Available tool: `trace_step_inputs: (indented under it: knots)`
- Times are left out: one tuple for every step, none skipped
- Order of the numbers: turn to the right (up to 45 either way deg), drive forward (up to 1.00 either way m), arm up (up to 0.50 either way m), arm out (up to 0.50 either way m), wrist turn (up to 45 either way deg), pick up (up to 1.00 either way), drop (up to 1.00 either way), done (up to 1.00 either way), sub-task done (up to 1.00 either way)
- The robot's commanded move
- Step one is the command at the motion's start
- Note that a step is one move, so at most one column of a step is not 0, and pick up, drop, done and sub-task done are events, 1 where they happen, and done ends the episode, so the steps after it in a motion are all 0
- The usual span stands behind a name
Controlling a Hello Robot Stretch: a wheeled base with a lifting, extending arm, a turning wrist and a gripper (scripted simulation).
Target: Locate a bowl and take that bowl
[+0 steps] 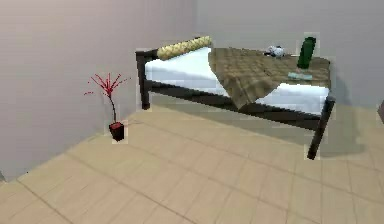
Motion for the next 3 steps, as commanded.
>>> trace_step_inputs:
  knots:
    - [-45.0,0.0,0.0,0.0,0.0,0.0,0.0,0.0,0.0]
    - [-45.0,0.0,0.0,0.0,0.0,0.0,0.0,0.0,0.0]
    - [-45.0,0.0,0.0,0.0,0.0,0.0,0.0,0.0,0.0]
